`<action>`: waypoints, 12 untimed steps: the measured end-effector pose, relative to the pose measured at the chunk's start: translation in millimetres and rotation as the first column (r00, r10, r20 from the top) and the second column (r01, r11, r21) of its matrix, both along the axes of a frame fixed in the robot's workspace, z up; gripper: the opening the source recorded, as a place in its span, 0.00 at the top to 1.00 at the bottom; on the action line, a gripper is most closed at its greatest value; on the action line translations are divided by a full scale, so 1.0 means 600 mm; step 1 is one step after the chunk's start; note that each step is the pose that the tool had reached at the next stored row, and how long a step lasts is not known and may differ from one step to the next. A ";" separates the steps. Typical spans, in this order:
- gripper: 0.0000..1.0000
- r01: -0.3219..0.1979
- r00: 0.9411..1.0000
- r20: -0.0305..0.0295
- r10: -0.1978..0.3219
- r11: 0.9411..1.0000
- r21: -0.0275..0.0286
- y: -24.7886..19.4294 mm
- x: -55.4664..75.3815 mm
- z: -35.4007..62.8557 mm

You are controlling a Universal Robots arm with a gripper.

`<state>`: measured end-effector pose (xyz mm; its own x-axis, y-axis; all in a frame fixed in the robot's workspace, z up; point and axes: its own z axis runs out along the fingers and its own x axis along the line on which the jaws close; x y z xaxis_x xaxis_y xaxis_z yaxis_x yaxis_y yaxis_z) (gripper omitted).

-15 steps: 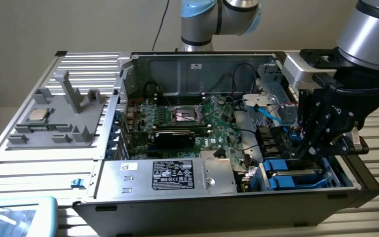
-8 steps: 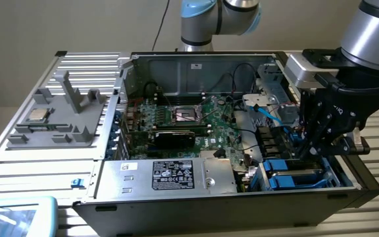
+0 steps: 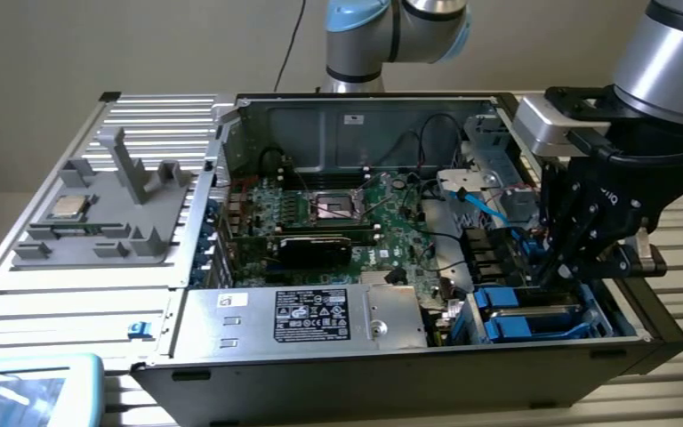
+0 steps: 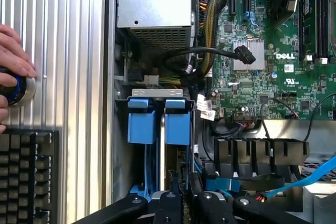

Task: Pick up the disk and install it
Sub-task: 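Insert the first disk wire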

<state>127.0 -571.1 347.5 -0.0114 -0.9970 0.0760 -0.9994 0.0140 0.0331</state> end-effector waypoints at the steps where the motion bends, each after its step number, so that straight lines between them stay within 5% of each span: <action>1: 0.84 0.000 1.000 0.000 0.000 1.000 0.000 0.0000 0.000 0.000; 12: 0.84 0.011 1.000 0.000 -0.011 1.000 -0.019 0.0078 0.000 -0.005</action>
<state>126.9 -566.4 344.5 -0.0219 -0.9952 0.0953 -0.9991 0.0251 0.0331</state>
